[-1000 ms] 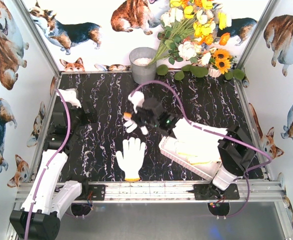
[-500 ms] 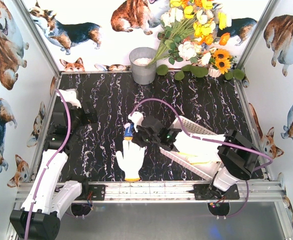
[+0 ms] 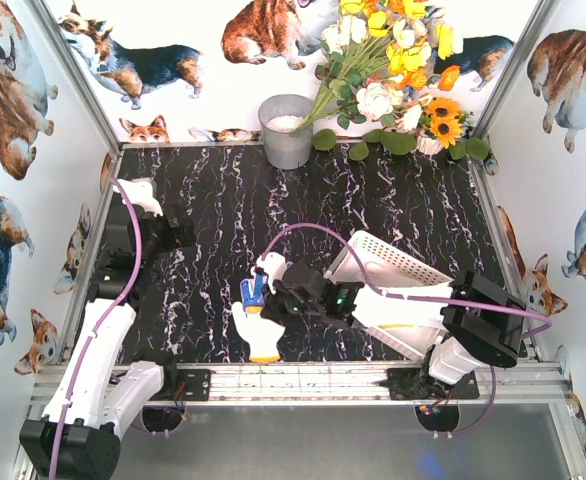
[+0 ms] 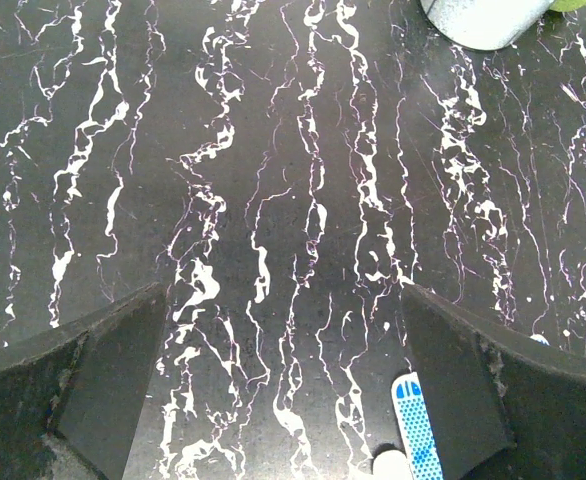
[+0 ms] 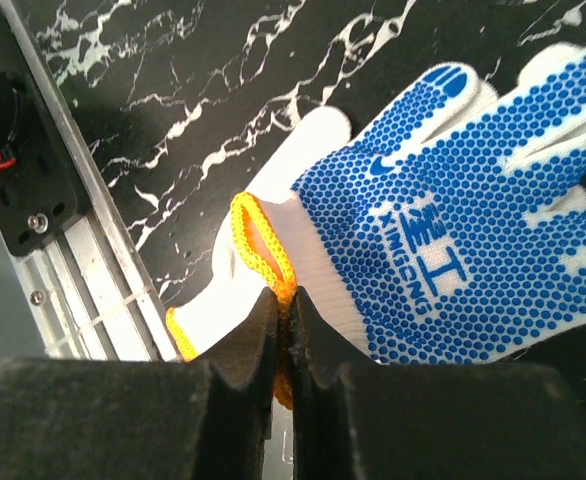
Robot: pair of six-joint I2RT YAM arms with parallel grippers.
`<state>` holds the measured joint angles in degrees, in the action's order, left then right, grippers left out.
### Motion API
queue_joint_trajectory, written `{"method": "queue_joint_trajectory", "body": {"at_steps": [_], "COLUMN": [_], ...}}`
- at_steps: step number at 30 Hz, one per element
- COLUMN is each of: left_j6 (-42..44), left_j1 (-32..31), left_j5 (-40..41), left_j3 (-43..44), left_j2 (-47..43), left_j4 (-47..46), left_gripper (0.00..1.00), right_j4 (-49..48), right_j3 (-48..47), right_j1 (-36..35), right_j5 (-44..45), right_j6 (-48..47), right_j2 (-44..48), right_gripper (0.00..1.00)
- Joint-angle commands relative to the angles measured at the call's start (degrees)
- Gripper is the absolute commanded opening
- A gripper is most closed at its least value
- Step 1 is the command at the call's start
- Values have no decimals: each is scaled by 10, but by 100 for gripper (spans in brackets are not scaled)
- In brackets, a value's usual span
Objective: Put the gloves into the storage basket
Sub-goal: Pair the glove with the glove.
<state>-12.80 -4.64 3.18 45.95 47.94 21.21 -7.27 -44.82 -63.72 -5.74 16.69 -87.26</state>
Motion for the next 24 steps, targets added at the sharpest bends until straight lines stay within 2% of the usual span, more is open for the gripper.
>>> {"method": "queue_joint_trajectory", "body": {"at_steps": [1, 5, 8, 14, 24], "left_j6": [5, -18, -65, -153, -164], "left_j1": [7, 7, 7, 6, 6], "left_j5": [-24, -77, -156, -283, -315], "left_j3": [-5, -13, -22, -100, -135], "left_j2": [6, 16, 28, 32, 29], "left_j4": [-5, -3, 9, 7, 25], "left_gripper": [95, 93, 89, 84, 83], "right_j4": [-56, -69, -73, -105, -140], "right_j3": [13, 22, 26, 43, 62], "right_j1": [-16, -27, -35, -47, -71], "right_j5": [13, 13, 16, 9, -32], "right_j6": [22, 26, 28, 34, 21], "right_j2": [22, 23, 23, 31, 28], "right_gripper": [0, 0, 0, 0, 0]}}
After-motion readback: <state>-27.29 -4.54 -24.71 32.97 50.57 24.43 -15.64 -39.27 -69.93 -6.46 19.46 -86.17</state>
